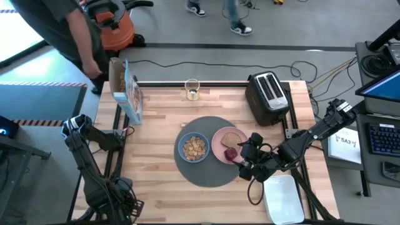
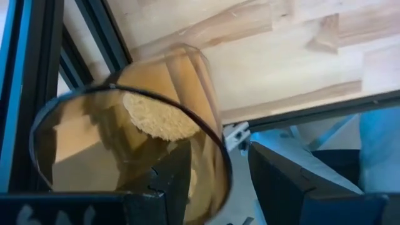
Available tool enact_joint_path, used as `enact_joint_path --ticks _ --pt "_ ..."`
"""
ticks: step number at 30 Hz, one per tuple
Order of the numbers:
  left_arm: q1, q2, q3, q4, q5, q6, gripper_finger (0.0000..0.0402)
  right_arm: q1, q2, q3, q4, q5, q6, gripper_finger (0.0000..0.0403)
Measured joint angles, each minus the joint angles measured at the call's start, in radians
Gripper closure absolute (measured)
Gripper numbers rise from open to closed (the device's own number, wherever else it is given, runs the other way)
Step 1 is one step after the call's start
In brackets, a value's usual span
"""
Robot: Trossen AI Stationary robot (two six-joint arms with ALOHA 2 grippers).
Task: Arrange a breakfast setting
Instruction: Put the yellow cup to the top left of the pink plate on the gray mat
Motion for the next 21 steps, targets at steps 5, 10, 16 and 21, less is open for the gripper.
enact_joint_path --ticks 5,10,16,21 --pt "0.0 0.0 -0.029 0.005 0.0 0.022 0.0281 0.0 0.0 0.0 -0.001 0.0 -0.01 0.0042" --pt "0.0 0.0 -0.05 0.008 0.001 0.038 0.0333 0.0 0.0 0.0 0.0 0.0 -0.011 0.0042" --pt "0.0 -0.001 -0.063 0.003 0.001 0.069 0.0381 0.0 0.0 0.0 0.0 0.0 -0.01 0.0042" --pt "0.0 -0.004 -0.064 -0.005 0.0 0.08 0.0399 0.0 0.0 0.0 0.0 0.0 -0.01 0.0042"
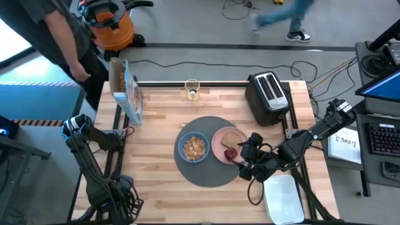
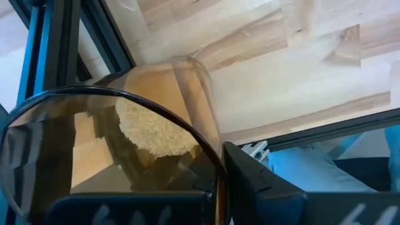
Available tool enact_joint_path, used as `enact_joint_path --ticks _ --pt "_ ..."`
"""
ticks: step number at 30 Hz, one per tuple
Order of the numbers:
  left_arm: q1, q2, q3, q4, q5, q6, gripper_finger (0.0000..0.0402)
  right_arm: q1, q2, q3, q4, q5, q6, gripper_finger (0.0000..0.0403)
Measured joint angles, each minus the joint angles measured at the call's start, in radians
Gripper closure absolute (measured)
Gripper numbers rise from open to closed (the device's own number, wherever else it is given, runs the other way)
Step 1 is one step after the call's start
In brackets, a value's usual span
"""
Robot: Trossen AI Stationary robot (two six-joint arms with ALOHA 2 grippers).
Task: Arrange a breakfast setting
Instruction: Put the yellow cup to the top left of the pink plate on the gray mat
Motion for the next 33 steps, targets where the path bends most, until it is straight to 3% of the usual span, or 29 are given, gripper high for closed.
enact_joint_path --ticks 17,33 --pt "0.057 -0.044 0.005 -0.007 -0.058 0.085 0.0401 0.0 0.0 0.0 0.0 0.0 0.0 0.0042" --pt "0.248 -0.044 0.006 -0.032 -0.087 0.48 0.0401 0.0 0.0 0.0 0.0 -0.001 0.001 0.0042"
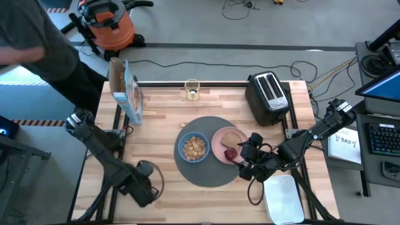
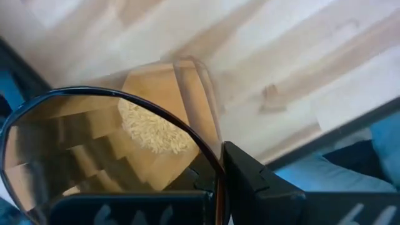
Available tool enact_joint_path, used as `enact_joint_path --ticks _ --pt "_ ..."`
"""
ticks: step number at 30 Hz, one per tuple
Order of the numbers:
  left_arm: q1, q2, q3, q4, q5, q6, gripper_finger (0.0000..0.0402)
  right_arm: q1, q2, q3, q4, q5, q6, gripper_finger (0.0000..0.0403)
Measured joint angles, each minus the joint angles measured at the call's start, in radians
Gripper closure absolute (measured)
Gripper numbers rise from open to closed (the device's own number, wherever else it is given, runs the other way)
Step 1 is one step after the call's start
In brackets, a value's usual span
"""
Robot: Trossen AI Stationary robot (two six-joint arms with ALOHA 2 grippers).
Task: Arrange a breakfast setting
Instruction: Put the yellow cup to the top left of the pink plate on the gray mat
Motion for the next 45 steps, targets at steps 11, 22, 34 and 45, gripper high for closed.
enact_joint_path --ticks 11,22,34,45 --pt "0.222 -0.003 0.086 -0.112 -0.076 0.417 0.0401 0.0 0.0 0.0 0.0 0.0 0.0 0.0042" --pt "0.472 0.014 0.332 -0.307 -0.256 0.793 0.0402 0.0 0.0 0.0 0.0 0.0 0.0 0.0042" --pt "0.767 0.167 0.638 -0.3 -0.337 1.279 0.0401 0.0 0.0 0.0 0.001 0.0 0.0 0.0042" --pt "0.914 0.473 0.97 -0.282 -0.278 1.717 0.0401 0.0 0.0 0.0 0.002 0.0 0.0 0.0042"
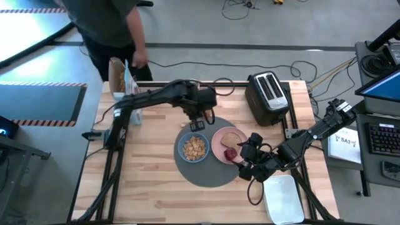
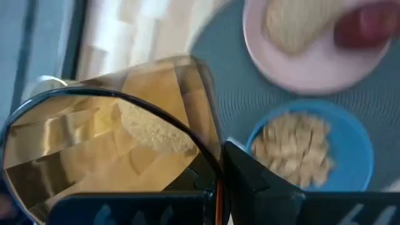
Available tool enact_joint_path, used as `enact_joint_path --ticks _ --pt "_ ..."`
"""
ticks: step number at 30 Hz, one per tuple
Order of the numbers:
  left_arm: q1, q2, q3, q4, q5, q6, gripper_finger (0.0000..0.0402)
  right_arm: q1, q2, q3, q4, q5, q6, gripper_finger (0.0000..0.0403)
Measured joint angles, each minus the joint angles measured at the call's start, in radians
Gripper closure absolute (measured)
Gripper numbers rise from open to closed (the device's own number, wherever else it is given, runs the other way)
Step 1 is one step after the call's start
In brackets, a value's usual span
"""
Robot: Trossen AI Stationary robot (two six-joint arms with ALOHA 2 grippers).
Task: Arrange a breakfast setting
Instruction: Put the yellow cup to the top left of the pink plate on the gray mat
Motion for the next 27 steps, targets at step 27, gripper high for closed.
enact_joint_path --ticks 27 --pt "0.006 0.148 -0.058 0.053 0.081 0.409 0.0401 0.0 0.0 0.0 0.029 -0.003 0.002 0.0042"
